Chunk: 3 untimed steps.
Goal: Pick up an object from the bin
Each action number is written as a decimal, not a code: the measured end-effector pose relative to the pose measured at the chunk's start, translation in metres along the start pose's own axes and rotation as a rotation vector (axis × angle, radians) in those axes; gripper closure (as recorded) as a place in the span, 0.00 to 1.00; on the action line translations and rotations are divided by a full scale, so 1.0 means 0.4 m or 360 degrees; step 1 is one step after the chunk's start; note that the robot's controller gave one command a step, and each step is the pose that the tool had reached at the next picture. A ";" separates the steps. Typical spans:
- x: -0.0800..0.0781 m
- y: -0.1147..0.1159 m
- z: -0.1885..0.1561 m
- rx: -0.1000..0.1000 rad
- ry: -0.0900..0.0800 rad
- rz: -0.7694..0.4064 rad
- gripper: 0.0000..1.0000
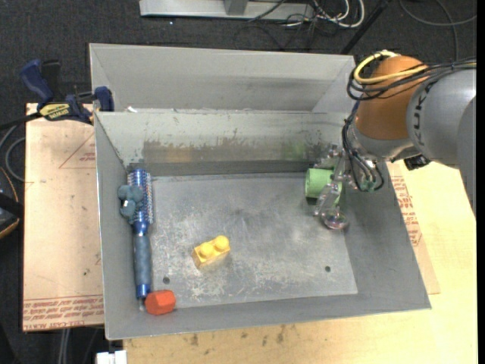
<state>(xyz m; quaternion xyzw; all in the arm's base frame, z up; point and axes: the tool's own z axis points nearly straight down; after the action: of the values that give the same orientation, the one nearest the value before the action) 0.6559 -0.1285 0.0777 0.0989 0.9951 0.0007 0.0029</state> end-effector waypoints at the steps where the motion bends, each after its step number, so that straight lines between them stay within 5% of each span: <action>1: -0.002 0.002 0.000 0.0001 0.0004 -0.0001 0.00; 2: -0.003 0.004 -0.002 0.0000 0.0002 -0.0002 1.00; 3: -0.008 0.005 -0.145 0.0001 -0.0005 -0.0003 1.00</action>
Offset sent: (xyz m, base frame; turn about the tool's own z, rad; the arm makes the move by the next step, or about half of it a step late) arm 0.0000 0.0000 0.0000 0.0000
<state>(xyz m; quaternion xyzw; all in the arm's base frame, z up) 0.6591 -0.1272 0.1359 0.0979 0.9952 0.0000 0.0046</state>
